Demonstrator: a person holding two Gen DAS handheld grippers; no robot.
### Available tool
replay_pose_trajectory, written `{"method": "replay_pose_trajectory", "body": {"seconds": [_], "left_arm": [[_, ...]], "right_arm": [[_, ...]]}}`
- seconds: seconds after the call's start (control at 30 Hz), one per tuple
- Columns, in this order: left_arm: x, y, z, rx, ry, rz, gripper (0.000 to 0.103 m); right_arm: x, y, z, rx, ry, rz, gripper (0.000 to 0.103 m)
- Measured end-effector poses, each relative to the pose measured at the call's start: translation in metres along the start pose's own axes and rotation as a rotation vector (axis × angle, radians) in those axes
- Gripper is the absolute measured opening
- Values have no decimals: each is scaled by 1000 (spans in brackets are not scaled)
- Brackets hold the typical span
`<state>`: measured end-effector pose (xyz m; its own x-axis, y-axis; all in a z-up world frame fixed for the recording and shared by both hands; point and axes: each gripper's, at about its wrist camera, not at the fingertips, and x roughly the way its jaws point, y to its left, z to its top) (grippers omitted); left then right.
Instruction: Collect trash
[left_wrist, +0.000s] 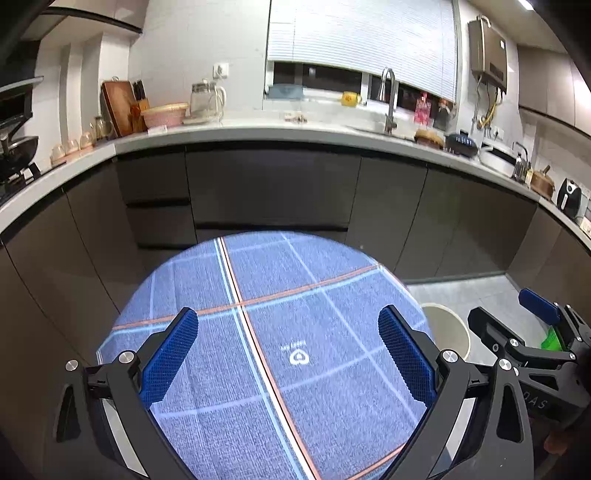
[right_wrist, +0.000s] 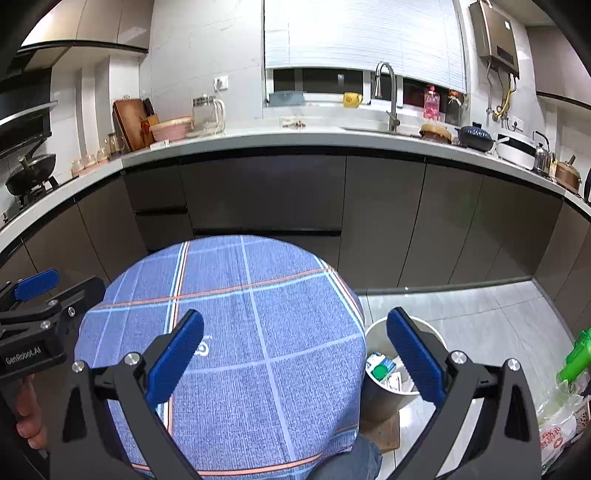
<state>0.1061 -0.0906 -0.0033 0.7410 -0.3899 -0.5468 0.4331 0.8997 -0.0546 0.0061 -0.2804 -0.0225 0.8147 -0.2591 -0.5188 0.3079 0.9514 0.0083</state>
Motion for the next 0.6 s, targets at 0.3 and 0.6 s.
{"method": "replay_pose_trajectory", "body": {"seconds": [0.3,0.6], "left_arm": [[-15,2,10,-12,-88,3,94],[-21,0,12,3,-106,-12,94]], "right_arm": [[-29,-3,13,1,-137,-5,100],[-32,2,15,-8,-142,-4,100]]}}
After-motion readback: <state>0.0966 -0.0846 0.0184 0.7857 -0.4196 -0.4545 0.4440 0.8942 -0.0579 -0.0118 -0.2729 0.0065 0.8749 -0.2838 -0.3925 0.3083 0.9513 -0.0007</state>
